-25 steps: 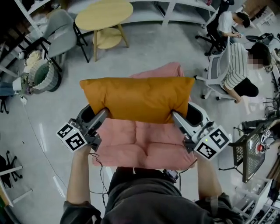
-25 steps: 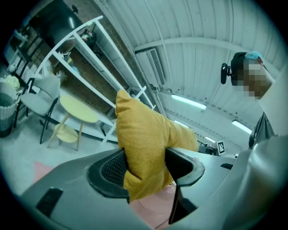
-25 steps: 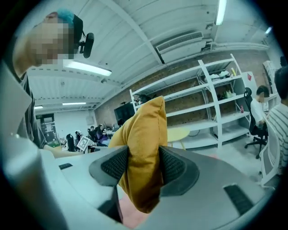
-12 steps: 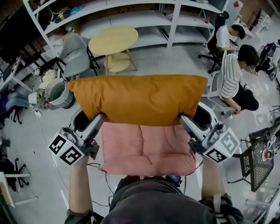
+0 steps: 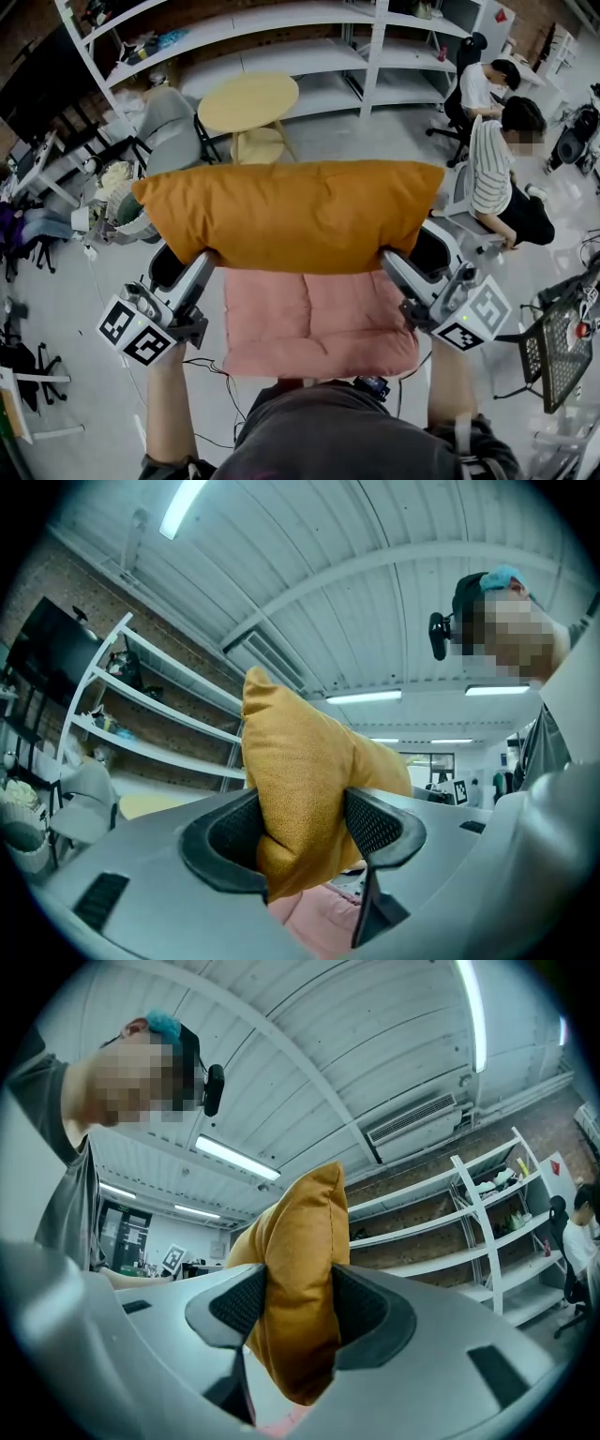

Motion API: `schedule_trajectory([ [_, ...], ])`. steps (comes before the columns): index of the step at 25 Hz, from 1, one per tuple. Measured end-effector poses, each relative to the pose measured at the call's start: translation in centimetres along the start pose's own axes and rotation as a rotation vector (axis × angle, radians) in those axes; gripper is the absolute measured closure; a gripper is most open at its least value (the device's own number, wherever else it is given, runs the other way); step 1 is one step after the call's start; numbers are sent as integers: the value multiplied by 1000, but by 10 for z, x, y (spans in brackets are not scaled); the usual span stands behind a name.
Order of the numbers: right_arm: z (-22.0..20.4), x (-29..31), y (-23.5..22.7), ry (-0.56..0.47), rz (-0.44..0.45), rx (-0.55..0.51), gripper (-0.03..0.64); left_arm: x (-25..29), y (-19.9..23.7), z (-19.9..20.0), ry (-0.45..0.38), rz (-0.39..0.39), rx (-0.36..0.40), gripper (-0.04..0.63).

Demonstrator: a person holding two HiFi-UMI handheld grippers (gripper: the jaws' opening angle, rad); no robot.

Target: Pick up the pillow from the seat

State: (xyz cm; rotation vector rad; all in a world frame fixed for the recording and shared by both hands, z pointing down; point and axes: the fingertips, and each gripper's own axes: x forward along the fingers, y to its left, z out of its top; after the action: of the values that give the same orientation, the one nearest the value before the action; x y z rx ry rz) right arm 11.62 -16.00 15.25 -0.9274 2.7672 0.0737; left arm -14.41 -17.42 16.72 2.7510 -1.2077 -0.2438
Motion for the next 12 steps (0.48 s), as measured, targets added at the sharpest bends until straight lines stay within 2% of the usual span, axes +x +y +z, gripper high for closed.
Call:
schedule_trajectory([
  [12,-17,5,1,51,-4,37,405,-9,6,-17,24,32,-58,327],
])
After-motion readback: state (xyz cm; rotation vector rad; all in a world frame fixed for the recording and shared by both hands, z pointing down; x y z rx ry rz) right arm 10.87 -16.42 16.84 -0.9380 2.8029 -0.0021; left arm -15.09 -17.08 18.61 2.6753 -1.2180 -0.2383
